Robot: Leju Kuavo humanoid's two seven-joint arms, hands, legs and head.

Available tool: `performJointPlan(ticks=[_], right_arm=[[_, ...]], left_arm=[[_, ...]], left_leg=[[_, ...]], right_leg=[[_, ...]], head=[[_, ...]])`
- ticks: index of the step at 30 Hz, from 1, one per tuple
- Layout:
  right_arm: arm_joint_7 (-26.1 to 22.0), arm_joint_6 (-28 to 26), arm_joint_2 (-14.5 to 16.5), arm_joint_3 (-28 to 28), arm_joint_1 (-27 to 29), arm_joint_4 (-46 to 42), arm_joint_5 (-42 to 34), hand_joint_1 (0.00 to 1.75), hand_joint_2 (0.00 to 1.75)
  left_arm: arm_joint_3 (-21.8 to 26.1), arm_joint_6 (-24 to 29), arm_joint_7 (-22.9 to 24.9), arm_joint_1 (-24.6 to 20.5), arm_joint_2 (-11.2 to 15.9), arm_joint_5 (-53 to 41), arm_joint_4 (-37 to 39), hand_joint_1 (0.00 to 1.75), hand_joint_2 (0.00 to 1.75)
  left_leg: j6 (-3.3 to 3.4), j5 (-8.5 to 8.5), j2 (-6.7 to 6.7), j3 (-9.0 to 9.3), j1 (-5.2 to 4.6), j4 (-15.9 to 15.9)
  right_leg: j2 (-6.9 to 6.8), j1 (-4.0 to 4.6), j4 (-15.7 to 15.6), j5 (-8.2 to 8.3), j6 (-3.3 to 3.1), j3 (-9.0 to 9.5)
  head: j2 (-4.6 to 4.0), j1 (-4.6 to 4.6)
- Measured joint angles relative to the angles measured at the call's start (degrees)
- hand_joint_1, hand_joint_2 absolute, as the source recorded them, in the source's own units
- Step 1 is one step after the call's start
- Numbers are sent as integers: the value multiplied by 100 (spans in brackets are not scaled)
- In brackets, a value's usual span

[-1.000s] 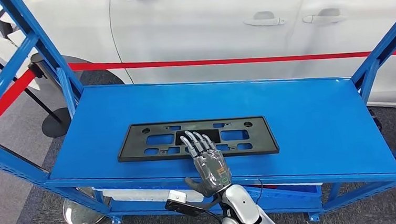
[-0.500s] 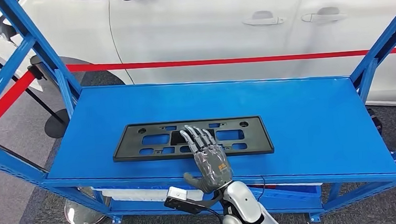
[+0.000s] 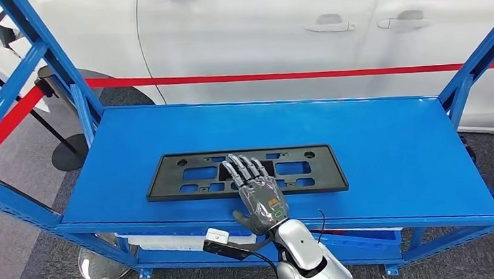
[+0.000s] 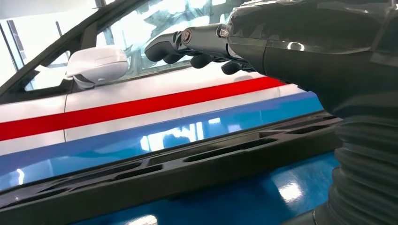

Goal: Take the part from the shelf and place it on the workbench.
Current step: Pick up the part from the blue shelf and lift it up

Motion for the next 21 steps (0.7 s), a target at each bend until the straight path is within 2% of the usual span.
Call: performJointPlan(ticks=[1,3,4,5,6,7,8,10,11,14,15,16,19,20,21], right_arm=[[27,0,0,0,-33,30,59,0,175],[64,1,-4,0,-80,98,145,0,175],[73,3,-8,0,-88,133,169,0,175],[83,6,-11,0,-91,169,195,0,175],[100,17,-13,1,-101,208,237,0,175],[124,33,-12,1,-123,251,288,0,175],[147,51,-10,2,-157,293,338,0,175],[188,80,7,3,-250,378,404,0,175],[207,79,26,4,-294,429,414,0,175],[253,20,121,4,-421,630,398,0,175],[258,-17,166,4,-470,696,373,0,175],[262,-54,213,4,-525,758,343,0,175],[286,-121,307,4,-686,949,285,0,175],[303,-129,314,4,-726,1014,274,0,175],[324,-136,318,4,-759,1074,252,0,175]], left_arm=[[-7,0,0,-7,-1,-14,0,0,0],[-23,0,0,-16,-2,-32,0,0,0],[-31,0,0,-15,-2,-38,0,0,0],[-36,0,0,-13,-2,-42,0,0,0],[-42,0,0,-14,-2,-46,0,0,0],[-52,0,0,-16,-4,-51,0,0,0],[-67,-1,0,-20,-7,-55,0,0,0],[-103,-2,1,-30,-14,-65,0,0,0],[-116,-2,3,-33,-16,-71,0,0,0],[-136,-2,17,-44,-19,-109,1,0,0],[-142,-2,22,-49,-23,-126,1,0,0],[-149,-2,27,-56,-26,-138,2,0,0],[-176,-3,46,-74,-32,-155,3,0,0],[-187,-3,52,-75,-35,-161,3,0,0],[-202,-4,58,-74,-38,-167,4,0,0]], left_leg=[[35,15,4,4,13,-19],[70,20,14,-8,9,-20],[72,21,15,-12,7,-17],[72,20,13,-15,5,-13],[70,18,9,-14,5,-7],[64,14,3,-10,5,1],[54,7,-3,-4,5,11],[11,-16,-10,-12,-18,41],[-18,-23,-10,-21,-27,49],[-118,-41,-6,-30,-20,59],[-150,-103,-4,-59,-14,133],[-181,-224,-2,-133,-10,310],[-248,-749,1,-621,1,1388],[-257,-810,1,-742,1,1639],[-256,-751,2,-761,1,1668]], right_leg=[[-1,-4,221,-143,26,-100],[-2,-21,988,-529,55,-464],[-2,-28,1351,-657,63,-645],[-3,-33,1549,-676,65,-751],[-4,-36,1504,-573,59,-741],[-4,-38,1231,-378,44,-616],[-4,-36,823,-155,22,-419],[-3,-20,125,98,-22,-89],[1,-9,-28,124,-38,-23],[14,-5,-91,135,-108,-20],[13,-19,-107,147,-142,-17],[9,-36,-122,159,-169,-14],[-5,-36,-122,160,-205,-16],[-9,-30,-117,157,-210,-17],[-11,-26,-109,153,-213,-16]], head=[[0,10],[0,33],[0,36],[0,37],[0,38],[0,39],[0,41],[0,43],[0,40],[0,37],[0,26],[0,9],[0,-32],[0,-32],[0,-33]])
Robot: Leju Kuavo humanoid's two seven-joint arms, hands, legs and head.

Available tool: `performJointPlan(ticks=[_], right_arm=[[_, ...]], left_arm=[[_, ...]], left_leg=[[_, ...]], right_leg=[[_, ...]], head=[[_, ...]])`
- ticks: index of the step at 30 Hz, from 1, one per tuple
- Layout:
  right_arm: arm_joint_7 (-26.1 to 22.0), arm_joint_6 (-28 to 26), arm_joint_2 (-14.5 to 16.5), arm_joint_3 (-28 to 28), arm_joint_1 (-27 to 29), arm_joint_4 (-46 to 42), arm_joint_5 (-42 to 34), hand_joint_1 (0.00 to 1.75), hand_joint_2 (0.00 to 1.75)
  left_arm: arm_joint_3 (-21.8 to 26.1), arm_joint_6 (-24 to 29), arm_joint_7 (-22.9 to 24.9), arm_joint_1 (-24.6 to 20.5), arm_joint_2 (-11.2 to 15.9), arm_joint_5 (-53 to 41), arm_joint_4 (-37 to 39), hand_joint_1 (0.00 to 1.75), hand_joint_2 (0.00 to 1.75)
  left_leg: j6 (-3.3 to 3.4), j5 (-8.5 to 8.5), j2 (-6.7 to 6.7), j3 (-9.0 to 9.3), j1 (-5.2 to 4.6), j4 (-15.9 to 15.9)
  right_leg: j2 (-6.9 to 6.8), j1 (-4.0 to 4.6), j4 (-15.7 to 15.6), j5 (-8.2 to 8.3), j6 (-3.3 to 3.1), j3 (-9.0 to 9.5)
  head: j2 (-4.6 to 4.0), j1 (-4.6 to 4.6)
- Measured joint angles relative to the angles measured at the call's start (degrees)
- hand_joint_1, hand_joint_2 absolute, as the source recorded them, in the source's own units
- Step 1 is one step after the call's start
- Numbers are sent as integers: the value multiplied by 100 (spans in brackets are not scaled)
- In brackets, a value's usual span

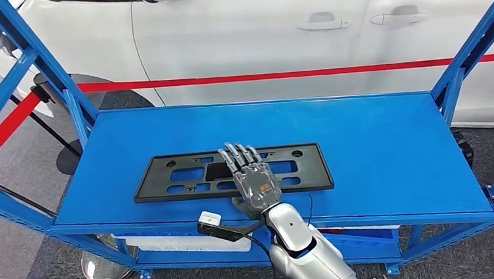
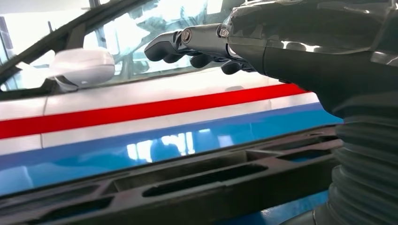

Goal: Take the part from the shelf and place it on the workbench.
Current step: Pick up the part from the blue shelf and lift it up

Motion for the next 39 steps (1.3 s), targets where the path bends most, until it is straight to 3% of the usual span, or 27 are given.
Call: performJointPlan(ticks=[1,3,5,6,8,10,13,14,15,16,19,21,23,25,26,28,30,31,32,33,35,36,39], right_arm=[[16,-5,5,-2,-41,54,-25,3,175],[33,-9,23,-11,-137,139,-81,79,175],[39,-7,32,-33,-221,211,-124,163,175],[43,-5,32,-45,-244,248,-143,174,175],[49,-3,31,-66,-267,318,-165,175,175],[56,-2,30,-92,-291,381,-172,175,175],[63,-2,18,-139,-303,495,-178,175,175],[64,-2,7,-147,-297,539,-180,175,175],[66,-2,-5,-153,-292,581,-183,175,175],[68,-2,-14,-158,-290,611,-187,175,175],[77,1,-20,-185,-318,649,-210,175,175],[68,9,-20,-203,-348,659,-221,175,175],[52,19,-20,-214,-359,670,-225,175,175],[45,32,-18,-224,-365,674,-226,175,175],[45,42,-16,-228,-368,675,-226,175,175],[45,69,-21,-238,-361,688,-229,175,175],[42,101,-30,-251,-345,709,-240,175,175],[36,121,-35,-260,-341,717,-251,175,175],[26,142,-37,-268,-340,722,-268,175,175],[7,162,-37,-277,-340,722,-297,175,175],[-53,174,-37,-297,-337,714,-394,175,175],[-116,167,-38,-311,-326,695,-487,175,175],[-507,156,-39,-358,-181,438,-1083,175,175]], left_arm=[[-17,-1,3,-1,-2,-5,1,0,0],[-48,-1,6,-14,-2,-8,1,0,0],[-65,0,8,-34,-3,-13,1,0,0],[-70,0,10,-38,-4,-15,1,0,0],[-75,1,14,-33,-8,-18,1,0,0],[-80,1,16,-40,-15,-25,1,0,0],[-89,-1,23,-49,-21,-53,2,0,0],[-92,-1,27,-46,-22,-62,2,0,0],[-95,-1,28,-44,-23,-68,3,0,0],[-98,-1,30,-42,-24,-70,3,0,0],[-113,-1,31,-44,-31,-70,4,0,0],[-119,0,34,-46,-32,-70,5,0,0],[-122,0,38,-46,-32,-70,5,0,0],[-124,-1,42,-46,-34,-70,6,0,0],[-125,-1,43,-46,-35,-70,7,0,0],[-125,-1,46,-40,-32,-69,7,0,0],[-125,-1,51,-24,-30,-68,8,0,0],[-125,-1,55,-19,-31,-68,9,0,0],[-125,-1,58,-18,-31,-68,9,0,0],[-125,-1,62,-20,-30,-65,9,0,0],[-125,0,66,-29,-28,-48,9,0,0],[-125,1,67,-28,-28,-31,9,0,0],[-123,11,61,1,-29,54,9,0,0]], left_leg=[[12,169,0,96,0,-213],[61,559,-1,480,-10,-1012],[121,715,-3,724,-39,-1535],[145,701,-5,745,-55,-1594],[204,735,-1,742,-48,-1635],[281,777,8,757,-16,-1691],[331,796,15,749,-6,-1710],[332,795,14,744,-7,-1707],[331,792,12,742,-8,-1702],[326,787,9,744,-7,-1695],[267,738,-4,742,-22,-1632],[199,710,-6,724,-37,-1594],[133,698,-5,724,-26,-1596],[72,580,1,677,-10,-1453],[48,451,4,592,-6,-1250],[9,90,7,260,-3,-507],[-7,-55,8,3,-1,33],[-2,41,8,25,0,-17],[10,230,8,160,0,-301],[29,437,8,364,0,-727],[78,665,6,702,-24,-1419],[103,685,3,773,-38,-1570],[202,710,8,793,-34,-1636]], right_leg=[[3,3,10,-5,-1,3],[13,14,30,-20,12,12],[22,29,43,-26,49,1],[23,34,41,-21,73,-8],[23,32,40,-20,133,-17],[21,29,226,-163,198,-98],[19,-1,1231,-673,258,-586],[18,-14,1520,-755,271,-736],[15,-26,1626,-729,280,-800],[13,-38,1501,-595,283,-748],[5,-55,443,-86,254,-237],[10,-34,125,-33,210,-89],[16,-24,98,-28,148,-79],[6,-41,57,-9,82,-51],[-2,-53,41,-3,57,-38],[-14,-46,41,-10,28,-33],[-19,-35,49,-16,19,-31],[-17,-31,53,-18,19,-27],[-13,-30,58,-21,22,-19],[-9,-29,61,-25,28,-9],[2,-7,68,-31,64,-2],[7,1,66,-28,90,-4],[20,4,56,-19,185,-1]], head=[[0,1],[0,-1],[0,1],[0,3],[0,3],[0,16],[0,47],[0,49],[0,50],[0,51],[0,53],[0,42],[0,31],[-1,14],[-1,1],[0,-19],[0,-18],[0,-18],[0,-18],[0,-19],[0,-17],[0,-15],[0,-11]])
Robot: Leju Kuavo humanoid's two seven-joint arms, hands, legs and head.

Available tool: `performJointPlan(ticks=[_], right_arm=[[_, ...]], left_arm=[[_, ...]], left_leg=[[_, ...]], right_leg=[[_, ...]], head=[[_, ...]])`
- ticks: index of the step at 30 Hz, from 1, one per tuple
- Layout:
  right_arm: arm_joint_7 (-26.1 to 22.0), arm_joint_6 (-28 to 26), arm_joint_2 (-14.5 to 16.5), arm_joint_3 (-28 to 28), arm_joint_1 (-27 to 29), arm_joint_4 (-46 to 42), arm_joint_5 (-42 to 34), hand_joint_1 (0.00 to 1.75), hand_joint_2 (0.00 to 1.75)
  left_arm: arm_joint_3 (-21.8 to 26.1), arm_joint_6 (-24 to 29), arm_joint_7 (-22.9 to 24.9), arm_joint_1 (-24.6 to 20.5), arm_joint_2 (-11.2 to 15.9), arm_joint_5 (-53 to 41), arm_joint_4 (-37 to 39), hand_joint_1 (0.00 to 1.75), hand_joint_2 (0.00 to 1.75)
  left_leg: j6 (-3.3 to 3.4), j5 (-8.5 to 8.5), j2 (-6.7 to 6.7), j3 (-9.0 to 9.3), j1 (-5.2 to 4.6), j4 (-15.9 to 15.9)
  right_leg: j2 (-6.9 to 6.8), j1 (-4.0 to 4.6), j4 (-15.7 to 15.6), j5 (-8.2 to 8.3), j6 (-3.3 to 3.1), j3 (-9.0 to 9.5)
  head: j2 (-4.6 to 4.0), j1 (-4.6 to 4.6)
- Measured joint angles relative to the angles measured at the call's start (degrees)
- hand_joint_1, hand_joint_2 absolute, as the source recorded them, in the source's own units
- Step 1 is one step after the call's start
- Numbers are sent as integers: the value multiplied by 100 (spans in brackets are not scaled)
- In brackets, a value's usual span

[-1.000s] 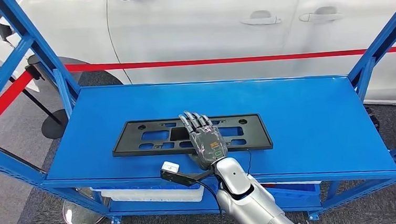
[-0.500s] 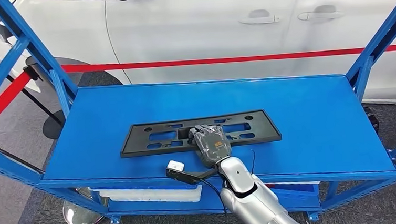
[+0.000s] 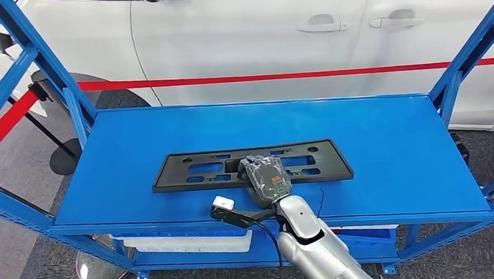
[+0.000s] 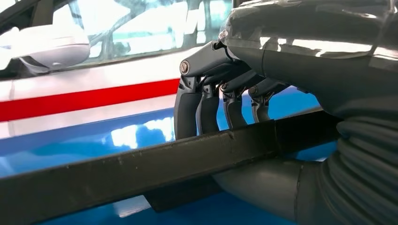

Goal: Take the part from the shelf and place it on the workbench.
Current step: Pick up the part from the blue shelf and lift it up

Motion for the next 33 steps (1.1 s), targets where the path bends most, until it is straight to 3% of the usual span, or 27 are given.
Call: performJointPlan(ticks=[2,5,6,7,8,10,12,15,17,20,22,23,25,27,30,33], right_arm=[[-335,60,-1,-8,187,-426,-583,175,175],[-760,167,-20,25,494,-1221,-1509,175,175],[-939,188,-49,47,615,-1527,-1911,175,175],[-1124,210,-85,73,739,-1846,-2335,175,175],[-1269,239,-127,107,861,-2198,-2726,175,175],[-1386,309,-190,181,1058,-2820,-3219,175,175],[-1381,356,-237,239,1222,-3298,-3371,175,175],[-1375,372,-299,284,1388,-3719,-3395,175,175],[-1420,366,-324,310,1439,-3889,-3456,175,175],[-1702,359,-386,330,1564,-4171,-3905,175,175],[-1859,404,-486,331,1692,-4465,-4310,175,175],[-1906,432,-544,330,1761,-4631,-4472,175,175],[-1984,477,-653,329,1894,-4965,-4686,175,175],[-2076,525,-746,326,2018,-5255,-4853,175,175],[-2186,637,-835,298,2228,-5557,-5191,175,175],[-2253,652,-866,249,2398,-5714,-5347,175,175]], left_arm=[[10,10,-31,18,-2,64,0,0,0],[47,26,-88,50,-2,139,0,0,0],[61,34,-107,68,-3,167,0,0,0],[74,42,-123,85,-5,195,0,0,0],[87,49,-137,100,-10,216,0,0,0],[106,60,-157,111,-25,239,0,0,0],[115,66,-169,109,-34,258,0,0,0],[126,66,-174,114,-39,268,0,0,0],[141,64,-176,112,-49,270,0,0,0],[187,84,-181,113,-53,290,0,0,0],[213,102,-196,131,-55,320,0,0,0],[225,108,-209,138,-57,346,0,0,0],[252,118,-238,140,-61,396,0,0,0],[289,126,-250,132,-66,419,0,0,0],[340,157,-237,136,-88,451,0,0,0],[372,174,-252,127,-126,521,0,0,0]], left_leg=[[83,42,20,14,35,-55],[126,52,44,8,41,-65],[128,49,46,9,41,-64],[128,46,43,12,41,-62],[124,42,38,17,41,-58],[96,23,27,21,30,-36],[44,2,16,6,9,-5],[-59,-9,9,-11,14,5],[-122,-175,13,-100,26,222],[-191,-723,16,-567,41,1271],[-202,-791,16,-749,44,1664],[-195,-649,17,-674,45,1511],[-157,-256,18,-290,44,727],[-100,-69,15,-7,16,124],[4,-53,3,24,-9,9],[123,3,6,51,27,-67]], right_leg=[[2,3,259,-198,58,-112],[-1,-18,1322,-748,108,-602],[-2,-25,1553,-805,118,-709],[-3,-28,1594,-760,122,-727],[-5,-31,1378,-603,115,-619],[-6,-20,564,-233,73,-205],[-10,-4,24,-60,25,54],[-17,8,-45,-33,-58,59],[-27,-18,-81,-6,-126,67],[-42,-21,-88,-2,-164,60],[-50,-14,-81,-9,-166,61],[-48,-13,-74,-16,-162,67],[-40,-12,-58,-37,-142,83],[-30,0,-39,-47,-99,72],[-24,1,-47,-37,0,53],[-21,-8,116,-194,78,0]], head=[[0,17],[0,39],[0,44],[0,51],[0,58],[0,65],[0,60],[0,60],[0,44],[0,7],[0,6],[0,6],[0,7],[0,9],[0,11],[0,21]])
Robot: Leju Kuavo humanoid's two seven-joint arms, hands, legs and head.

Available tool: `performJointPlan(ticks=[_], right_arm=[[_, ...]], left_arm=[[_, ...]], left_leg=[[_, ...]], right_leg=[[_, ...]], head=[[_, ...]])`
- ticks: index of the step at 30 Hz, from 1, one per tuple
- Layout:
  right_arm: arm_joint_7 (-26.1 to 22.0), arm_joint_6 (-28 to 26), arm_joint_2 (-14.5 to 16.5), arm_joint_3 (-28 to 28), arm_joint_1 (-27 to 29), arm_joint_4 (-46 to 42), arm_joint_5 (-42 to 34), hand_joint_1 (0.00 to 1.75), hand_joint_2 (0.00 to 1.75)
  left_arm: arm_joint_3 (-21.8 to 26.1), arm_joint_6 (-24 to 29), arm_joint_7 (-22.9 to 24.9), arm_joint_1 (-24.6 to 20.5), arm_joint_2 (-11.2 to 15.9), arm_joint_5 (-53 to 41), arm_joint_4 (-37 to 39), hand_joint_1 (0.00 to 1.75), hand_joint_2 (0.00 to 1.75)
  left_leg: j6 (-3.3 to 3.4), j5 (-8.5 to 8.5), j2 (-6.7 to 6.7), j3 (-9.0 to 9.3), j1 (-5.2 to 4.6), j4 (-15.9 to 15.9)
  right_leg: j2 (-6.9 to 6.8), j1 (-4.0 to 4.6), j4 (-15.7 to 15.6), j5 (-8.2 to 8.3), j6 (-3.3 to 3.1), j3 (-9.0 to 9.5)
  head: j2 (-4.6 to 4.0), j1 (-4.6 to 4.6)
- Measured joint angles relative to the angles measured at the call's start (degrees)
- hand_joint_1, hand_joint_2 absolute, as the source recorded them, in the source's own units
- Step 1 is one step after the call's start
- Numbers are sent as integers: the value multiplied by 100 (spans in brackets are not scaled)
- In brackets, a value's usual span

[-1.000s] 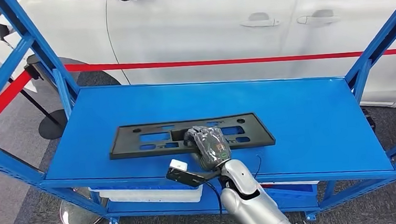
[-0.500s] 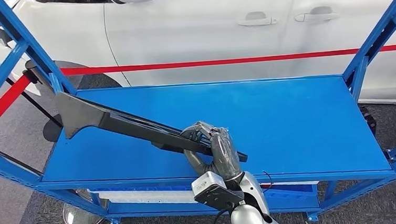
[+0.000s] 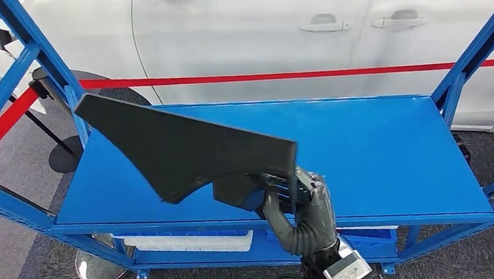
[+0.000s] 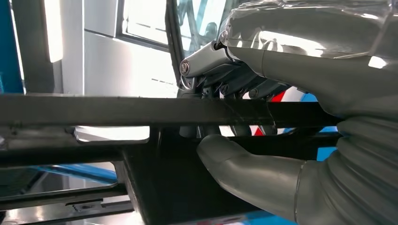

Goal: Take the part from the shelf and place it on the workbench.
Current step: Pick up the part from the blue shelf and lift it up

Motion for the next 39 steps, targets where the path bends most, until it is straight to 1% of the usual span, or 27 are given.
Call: performJointPlan(ticks=[2,6,9,10,11,13,14,16,17,18,19,20,21,23,24,25,26,28,29,30,32,33,34,35,36,38,39], right_arm=[[-17,-3,-5,-17,30,-31,-15,175,175],[-18,-4,-5,-17,31,-31,-16,175,175],[-26,-7,-6,-21,43,-39,-21,175,175],[-29,-8,-9,-25,53,-46,-22,175,175],[-33,-11,-17,-33,75,-58,-26,175,175],[-41,-17,-39,-53,138,-85,-36,175,175],[-44,-8,-59,-75,204,-99,-57,175,175],[-218,102,-88,-188,620,-173,-170,175,175],[-353,167,-100,-262,888,-223,-243,175,175],[-509,225,-102,-338,1150,-279,-311,175,175],[-628,244,-103,-397,1318,-320,-356,175,175],[-711,252,-103,-446,1454,-358,-391,175,175],[-789,258,-103,-495,1584,-394,-418,175,175],[-929,272,-103,-589,1830,-455,-453,175,175],[-989,284,-103,-634,1940,-488,-461,175,175],[-1046,295,-103,-676,2046,-525,-468,175,175],[-1088,303,-103,-709,2140,-563,-469,175,175],[-1149,311,-102,-757,2302,-636,-469,175,175],[-1171,311,-101,-771,2364,-661,-469,175,175],[-1192,311,-99,-781,2421,-682,-469,175,175],[-1220,310,-92,-797,2519,-703,-468,175,175],[-1225,310,-88,-803,2556,-714,-467,175,175],[-1227,309,-85,-809,2584,-722,-467,175,175],[-1227,310,-84,-815,2601,-729,-467,175,175],[-1226,311,-84,-820,2611,-731,-468,175,175],[-1222,314,-84,-837,2629,-731,-477,175,175],[-1219,315,-84,-845,2639,-730,-484,175,175]], left_arm=[[9,1,-6,-6,-9,13,0,0,0],[9,1,-6,-6,-9,13,0,0,0],[13,1,-9,-9,-9,16,0,0,0],[16,0,-10,-10,-10,22,0,0,0],[21,0,-13,-11,-12,31,0,0,0],[31,0,-17,-11,-19,50,0,0,0],[54,13,-19,-12,-26,61,0,0,0],[138,75,-13,-18,-50,146,0,0,0],[194,114,-6,-21,-61,201,0,0,0],[236,141,1,-22,-72,257,1,0,0],[266,157,7,-22,-78,287,1,0,0],[289,168,8,-22,-83,312,2,0,0],[308,178,10,-21,-87,335,2,0,0],[357,193,18,-17,-86,375,2,0,0],[380,195,24,-11,-84,387,2,0,0],[399,193,30,-5,-84,395,2,0,0],[411,191,37,-1,-82,400,2,0,0],[423,181,50,-4,-72,406,2,0,0],[431,177,57,-11,-64,409,2,0,0],[439,173,62,-16,-58,412,2,0,0],[451,171,68,-18,-47,423,2,0,0],[455,169,68,-16,-43,428,2,0,0],[457,164,65,-17,-40,432,2,0,0],[458,160,61,-20,-40,434,2,0,0],[460,154,56,-24,-39,435,2,0,0],[464,143,41,-25,-36,439,1,0,0],[469,139,35,-24,-32,441,1,0,0]], left_leg=[[24,5,2,-1,-1,-5],[25,5,2,-2,-1,-5],[34,6,4,-7,-2,-5],[38,6,4,-9,-3,-5],[41,6,4,-12,-5,-5],[47,5,7,-21,-10,-3],[46,4,5,-23,-12,1],[-35,-29,-17,-25,-27,41],[-93,-49,-29,-20,-32,58],[-154,-87,-36,-22,-32,92],[-191,-158,-30,-45,-22,167],[-222,-291,-24,-118,-16,355],[-248,-478,-17,-248,-6,661],[-293,-841,-14,-594,3,1437],[-305,-909,-14,-710,5,1691],[-307,-850,-14,-720,5,1714],[-300,-692,-13,-616,5,1504],[-258,-296,-14,-198,1,658],[-226,-180,-16,-42,-13,328],[-196,-125,-19,48,-29,129],[-137,-108,-25,49,-59,80],[-96,-82,-21,47,-44,64],[-48,-49,-16,40,-31,39],[-1,-14,-9,28,-17,10],[38,17,-1,6,-7,-8],[69,60,10,-67,-22,-5],[72,83,14,-107,-29,2]], right_leg=[[1,-7,109,-86,9,-44],[1,-7,119,-93,9,-49],[3,-6,218,-157,12,-99],[3,-7,307,-209,15,-142],[3,-9,507,-310,22,-238],[2,-16,1044,-556,41,-497],[1,-25,1206,-554,52,-579],[1,-20,565,-203,0,-267],[0,-22,175,-1,-45,-79],[-4,-23,-168,112,-100,94],[-9,-33,-188,120,-137,107],[-15,-48,-210,128,-168,120],[-22,-55,-218,130,-188,130],[-28,-53,-217,122,-208,132],[-29,-51,-214,119,-211,134],[-28,-50,-208,116,-211,140],[-25,-50,-202,113,-210,149],[-15,-48,-183,102,-194,168],[-9,-42,-173,98,-174,167],[-3,-36,-165,98,-146,160],[2,-30,-168,117,-77,146],[2,-32,-165,112,-42,143],[1,-34,-119,52,-13,127],[1,-34,7,-75,10,77],[0,-38,253,-277,27,-22],[1,-49,982,-725,52,-308],[0,-55,1281,-851,63,-410]], head=[[0,3],[0,6],[0,20],[0,24],[0,29],[0,38],[0,40],[0,42],[0,45],[0,46],[0,38],[0,26],[0,13],[0,-1],[0,0],[0,-2],[0,-2],[0,-2],[0,-1],[0,-2],[0,0],[0,1],[0,7],[0,17],[0,32],[0,57],[0,61]])
